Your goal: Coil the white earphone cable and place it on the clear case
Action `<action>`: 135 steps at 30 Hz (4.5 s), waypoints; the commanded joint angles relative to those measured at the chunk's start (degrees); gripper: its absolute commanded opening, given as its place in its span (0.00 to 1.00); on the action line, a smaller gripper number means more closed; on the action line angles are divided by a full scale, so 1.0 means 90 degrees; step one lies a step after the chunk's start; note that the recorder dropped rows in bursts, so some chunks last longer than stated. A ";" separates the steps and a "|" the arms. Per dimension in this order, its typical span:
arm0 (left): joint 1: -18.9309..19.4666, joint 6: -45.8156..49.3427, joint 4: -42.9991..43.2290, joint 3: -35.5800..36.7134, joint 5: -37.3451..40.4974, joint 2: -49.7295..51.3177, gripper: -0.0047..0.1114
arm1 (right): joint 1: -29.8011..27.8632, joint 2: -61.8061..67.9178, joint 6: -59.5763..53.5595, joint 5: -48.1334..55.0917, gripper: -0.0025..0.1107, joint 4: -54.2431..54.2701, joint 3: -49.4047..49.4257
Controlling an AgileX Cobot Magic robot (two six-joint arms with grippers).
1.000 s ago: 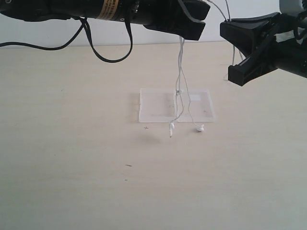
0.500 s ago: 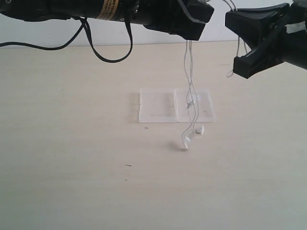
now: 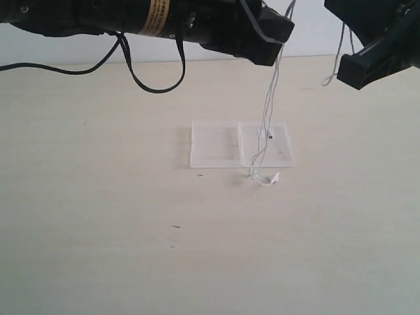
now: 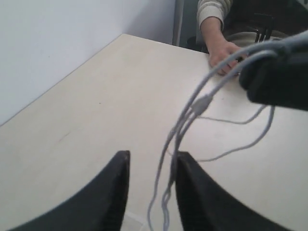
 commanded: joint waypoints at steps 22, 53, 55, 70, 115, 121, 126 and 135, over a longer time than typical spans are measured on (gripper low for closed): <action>-0.0022 0.0809 -0.0789 -0.0032 -0.0104 0.1118 0.48 | -0.0027 -0.0071 0.0162 -0.0062 0.02 0.0086 -0.0040; 0.0523 0.0574 -0.0022 -0.0032 -0.0607 0.0191 0.04 | -0.0027 -0.0058 -0.0382 0.1818 0.02 0.1273 0.0518; 0.0575 0.0461 -0.0014 -0.0032 -0.0640 0.0036 0.04 | -0.0027 0.0009 -0.0382 0.1790 0.02 0.1273 0.0630; 0.0591 0.0098 -0.0014 -0.0032 -0.1148 -0.0462 0.04 | -0.0027 0.0623 -0.0382 0.1525 0.02 0.1261 0.0629; 0.0591 -0.0068 -0.0014 -0.0032 -0.1179 -0.0462 0.04 | -0.0027 0.2298 -0.0485 -0.2141 0.84 -0.0152 0.0629; 0.0591 -0.0068 -0.0014 -0.0032 -0.1165 -0.0462 0.04 | -0.0027 0.2551 -0.0750 -0.2551 0.84 0.0054 0.0629; 0.0591 -0.0068 -0.0014 -0.0032 -0.1165 -0.0462 0.04 | -0.0027 0.2563 -0.0750 -0.2441 0.83 0.0034 0.0629; 0.0591 -0.0068 -0.0036 -0.0032 -0.1166 -0.0462 0.04 | -0.0027 0.2563 -0.0733 -0.2614 0.83 0.0095 0.0629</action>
